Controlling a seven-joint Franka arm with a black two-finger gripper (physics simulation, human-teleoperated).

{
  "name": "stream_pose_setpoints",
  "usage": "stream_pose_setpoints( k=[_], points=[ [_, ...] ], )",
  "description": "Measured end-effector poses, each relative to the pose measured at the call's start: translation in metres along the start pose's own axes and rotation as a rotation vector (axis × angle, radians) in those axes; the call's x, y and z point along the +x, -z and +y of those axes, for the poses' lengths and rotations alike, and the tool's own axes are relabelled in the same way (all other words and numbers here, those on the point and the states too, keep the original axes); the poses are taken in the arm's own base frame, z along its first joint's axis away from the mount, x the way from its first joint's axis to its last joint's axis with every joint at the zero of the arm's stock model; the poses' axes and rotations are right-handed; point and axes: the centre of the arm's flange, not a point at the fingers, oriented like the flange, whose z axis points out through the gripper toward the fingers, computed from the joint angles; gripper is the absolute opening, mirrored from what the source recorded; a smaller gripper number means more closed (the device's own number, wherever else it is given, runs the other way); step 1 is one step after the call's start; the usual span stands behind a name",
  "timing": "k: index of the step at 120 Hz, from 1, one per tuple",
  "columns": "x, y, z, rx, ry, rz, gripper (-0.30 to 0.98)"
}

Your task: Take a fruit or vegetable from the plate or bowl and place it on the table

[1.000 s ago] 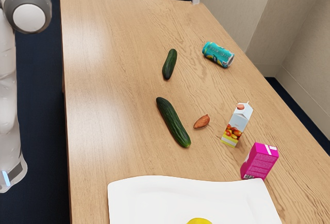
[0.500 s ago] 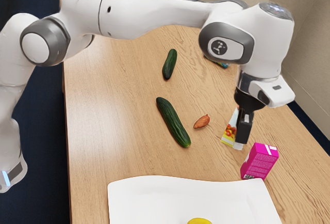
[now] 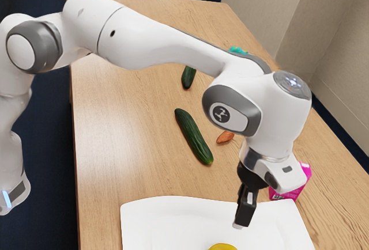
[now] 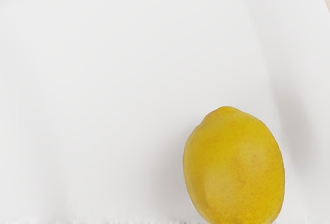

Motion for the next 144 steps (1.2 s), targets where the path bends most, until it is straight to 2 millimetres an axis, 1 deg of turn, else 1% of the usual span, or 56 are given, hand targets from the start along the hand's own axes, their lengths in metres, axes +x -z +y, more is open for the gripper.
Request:
stream_pose_setpoints(
  k=[10, 26, 52, 71, 95, 118, 132, 144],
  points=[
    [-0.005, -0.004, 0.003, -0.004, 0.026, 0.011, 0.69],
    [-0.006, -0.013, 0.007, -0.018, 0.065, 0.019, 0.69],
    [-0.005, -0.033, 0.011, -0.034, 0.111, 0.024, 0.69],
    [-0.008, -0.053, 0.018, -0.045, 0.132, 0.012, 0.69],
    [-0.009, -0.068, 0.021, -0.053, 0.154, 0.013, 0.69],
    [-0.006, -0.075, 0.026, -0.061, 0.165, 0.022, 0.69],
    [-0.006, -0.08, 0.035, -0.066, 0.161, 0.023, 0.69],
    [-0.005, -0.083, 0.036, -0.069, 0.165, 0.026, 0.69]
  ],
)
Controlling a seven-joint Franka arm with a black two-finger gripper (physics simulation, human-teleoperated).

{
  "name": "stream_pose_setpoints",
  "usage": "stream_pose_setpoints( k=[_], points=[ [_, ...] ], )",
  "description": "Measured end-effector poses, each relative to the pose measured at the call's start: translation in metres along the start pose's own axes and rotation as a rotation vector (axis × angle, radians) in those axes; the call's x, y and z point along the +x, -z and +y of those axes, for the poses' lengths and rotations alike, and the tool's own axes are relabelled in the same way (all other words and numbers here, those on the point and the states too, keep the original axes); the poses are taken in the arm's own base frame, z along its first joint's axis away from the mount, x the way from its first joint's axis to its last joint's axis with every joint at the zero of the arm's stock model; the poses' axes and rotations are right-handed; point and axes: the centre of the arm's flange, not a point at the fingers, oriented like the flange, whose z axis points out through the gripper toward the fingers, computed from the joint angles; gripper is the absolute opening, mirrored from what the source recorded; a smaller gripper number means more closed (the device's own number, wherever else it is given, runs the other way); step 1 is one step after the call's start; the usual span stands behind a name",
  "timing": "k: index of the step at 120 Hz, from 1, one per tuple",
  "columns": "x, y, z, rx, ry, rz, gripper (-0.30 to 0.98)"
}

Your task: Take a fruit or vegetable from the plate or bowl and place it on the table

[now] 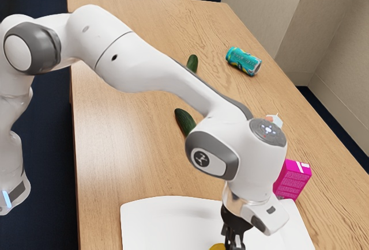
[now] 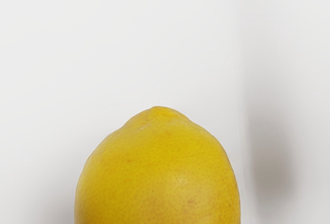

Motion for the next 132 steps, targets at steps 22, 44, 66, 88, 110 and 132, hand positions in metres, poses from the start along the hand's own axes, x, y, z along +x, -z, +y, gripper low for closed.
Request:
stream_pose_setpoints(
  k=[22, 44, 66, 88, 110, 132],
  points=[
    [0.003, -0.013, 0.001, -0.002, 0.006, -0.007, 0.69],
    [0.004, -0.026, 0.008, -0.006, 0.001, -0.01, 0.69],
    [0.005, -0.033, 0.011, -0.009, 0.002, -0.011, 0.67],
    [0.006, -0.031, 0.01, -0.007, 0.018, -0.006, 0.38],
    [0.003, -0.013, 0.012, 0.001, 0.026, 0.02, 0.3],
    [-0.014, 0.053, 0.067, 0.013, -0.064, 0.117, 0.29]
  ],
)
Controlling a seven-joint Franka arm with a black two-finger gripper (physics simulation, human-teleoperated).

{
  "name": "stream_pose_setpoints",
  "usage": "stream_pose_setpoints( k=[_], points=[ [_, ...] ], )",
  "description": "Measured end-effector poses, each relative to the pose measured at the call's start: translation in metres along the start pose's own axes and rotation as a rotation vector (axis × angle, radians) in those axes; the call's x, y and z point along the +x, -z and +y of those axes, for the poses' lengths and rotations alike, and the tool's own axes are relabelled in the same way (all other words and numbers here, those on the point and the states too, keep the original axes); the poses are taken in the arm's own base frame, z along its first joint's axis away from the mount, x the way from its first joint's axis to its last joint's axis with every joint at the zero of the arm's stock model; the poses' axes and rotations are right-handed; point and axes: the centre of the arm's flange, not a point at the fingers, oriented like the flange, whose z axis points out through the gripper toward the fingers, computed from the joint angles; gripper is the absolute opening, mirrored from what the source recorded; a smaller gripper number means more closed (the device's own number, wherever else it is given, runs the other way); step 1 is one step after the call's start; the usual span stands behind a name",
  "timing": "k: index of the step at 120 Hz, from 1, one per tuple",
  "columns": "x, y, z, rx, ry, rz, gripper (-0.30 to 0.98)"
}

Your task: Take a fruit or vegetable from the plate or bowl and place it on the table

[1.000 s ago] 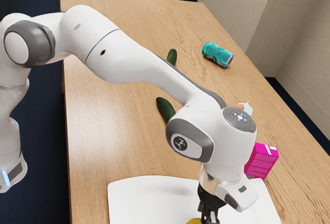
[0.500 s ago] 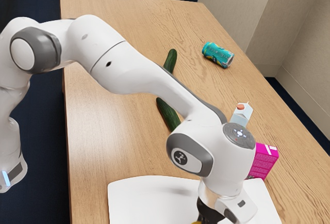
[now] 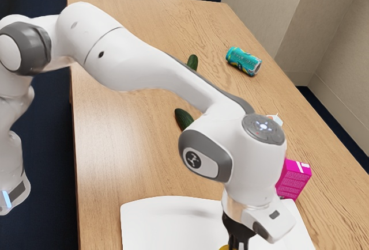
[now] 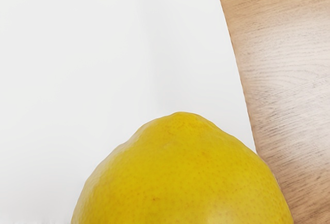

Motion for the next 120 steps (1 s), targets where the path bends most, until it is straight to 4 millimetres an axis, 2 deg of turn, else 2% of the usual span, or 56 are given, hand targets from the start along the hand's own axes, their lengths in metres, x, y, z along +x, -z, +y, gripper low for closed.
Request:
stream_pose_setpoints(
  k=[10, 22, 31, 41, 51, 61, 77, 91, 108, 116, 120],
  points=[
    [-0.006, 0.019, 0.036, 0.007, -0.064, 0.04, 0.3],
    [-0.004, 0.028, 0.068, -0.002, -0.11, 0.073, 0.3],
    [0.002, 0.022, 0.112, -0.024, -0.158, 0.106, 0.3],
    [-0.003, 0.007, 0.163, -0.028, -0.212, 0.137, 0.3],
    [-0.011, -0.01, 0.193, -0.033, -0.244, 0.141, 0.29],
    [-0.014, -0.026, 0.201, -0.026, -0.254, 0.128, 0.29],
    [-0.016, -0.033, 0.205, -0.01, -0.26, 0.128, 0.3],
    [-0.016, -0.031, 0.205, -0.013, -0.258, 0.127, 0.51],
    [-0.015, -0.031, 0.201, -0.013, -0.254, 0.122, 0.62],
    [-0.01, -0.023, 0.191, 0.003, -0.242, 0.134, 0.65],
    [-0.005, -0.012, 0.171, 0.032, -0.221, 0.141, 0.66]
  ],
)
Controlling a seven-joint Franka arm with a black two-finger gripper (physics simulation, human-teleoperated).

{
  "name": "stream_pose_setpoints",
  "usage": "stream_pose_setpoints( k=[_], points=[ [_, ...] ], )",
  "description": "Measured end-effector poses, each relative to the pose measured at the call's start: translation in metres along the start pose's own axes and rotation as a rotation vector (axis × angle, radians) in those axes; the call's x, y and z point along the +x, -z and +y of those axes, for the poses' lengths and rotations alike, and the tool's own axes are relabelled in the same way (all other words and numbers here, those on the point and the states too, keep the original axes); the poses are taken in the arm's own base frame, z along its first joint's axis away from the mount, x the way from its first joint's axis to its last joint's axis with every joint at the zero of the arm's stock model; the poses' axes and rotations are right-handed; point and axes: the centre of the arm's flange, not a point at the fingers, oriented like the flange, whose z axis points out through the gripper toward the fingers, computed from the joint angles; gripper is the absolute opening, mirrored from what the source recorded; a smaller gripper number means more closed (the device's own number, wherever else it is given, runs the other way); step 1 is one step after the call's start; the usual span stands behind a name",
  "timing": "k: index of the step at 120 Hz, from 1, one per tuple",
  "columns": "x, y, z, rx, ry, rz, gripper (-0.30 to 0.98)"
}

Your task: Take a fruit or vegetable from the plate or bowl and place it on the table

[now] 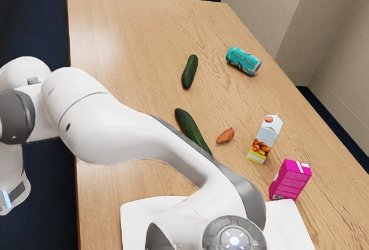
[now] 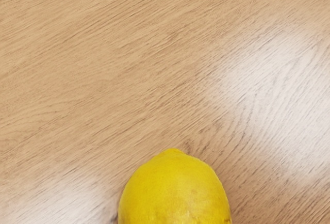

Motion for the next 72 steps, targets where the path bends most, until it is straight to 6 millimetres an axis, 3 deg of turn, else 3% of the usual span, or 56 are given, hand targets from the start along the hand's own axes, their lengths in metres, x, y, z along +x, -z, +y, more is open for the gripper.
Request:
stream_pose_setpoints(
  k=[6, 12, 21, 34, 48, 56, 62, 72],
  points=[
    [0.007, 0.018, -0.05, 0.043, 0.061, -0.005, 0.66],
    [0.014, 0.044, -0.12, 0.085, 0.151, -0.014, 0.67],
    [0.006, 0.081, -0.245, 0.151, 0.322, -0.042, 0.68],
    [-0.03, 0.124, -0.41, 0.239, 0.585, -0.081, 0.68],
    [-0.102, 0.179, -0.566, 0.279, 0.862, -0.098, 0.69],
    [-0.146, 0.215, -0.627, 0.283, 0.977, -0.088, 0.69],
    [-0.174, 0.237, -0.656, 0.283, 1.034, -0.084, 0.69],
    [-0.214, 0.252, -0.697, 0.294, 1.111, -0.107, 0.69]
  ],
)
